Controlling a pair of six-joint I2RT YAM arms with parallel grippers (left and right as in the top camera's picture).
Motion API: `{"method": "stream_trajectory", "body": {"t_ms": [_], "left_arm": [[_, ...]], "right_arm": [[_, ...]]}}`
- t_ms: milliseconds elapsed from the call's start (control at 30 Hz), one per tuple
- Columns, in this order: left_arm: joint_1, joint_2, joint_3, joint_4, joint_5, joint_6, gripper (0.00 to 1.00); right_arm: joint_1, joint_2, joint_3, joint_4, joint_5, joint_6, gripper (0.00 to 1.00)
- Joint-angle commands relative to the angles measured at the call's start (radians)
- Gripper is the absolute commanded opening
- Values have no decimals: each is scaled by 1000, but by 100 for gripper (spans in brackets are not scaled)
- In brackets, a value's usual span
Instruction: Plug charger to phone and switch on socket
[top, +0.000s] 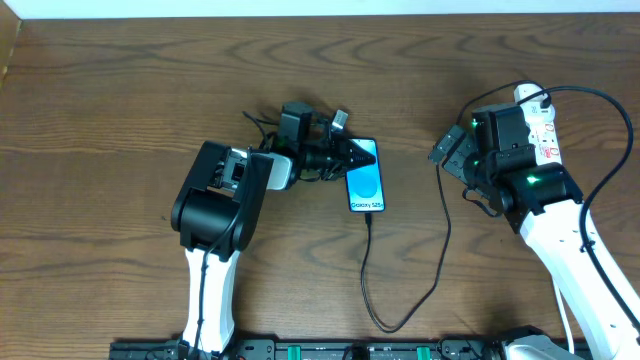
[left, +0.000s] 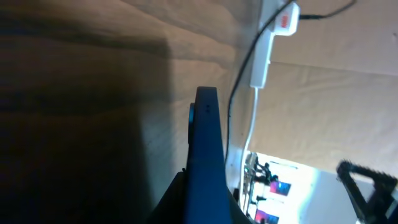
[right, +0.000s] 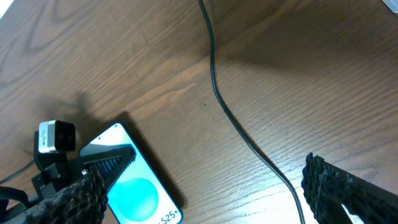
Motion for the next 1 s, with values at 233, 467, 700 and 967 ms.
{"method": "stream_trajectory", "body": {"t_ms": [233,467,700,967], "left_arm": [[0,28,-16,-144,-250,26,7],[0,28,-16,-211,-314,45,25],[0,28,-16,-225,-318,46,59],[0,28,-16,-309,-415,80,72]], "right_arm": [[2,5,3,-5,20,-14,99],[2,5,3,-4,20,-14,99],[2,5,3,-4,21,-14,99],[2,5,3,-5,20,-14,99]]}}
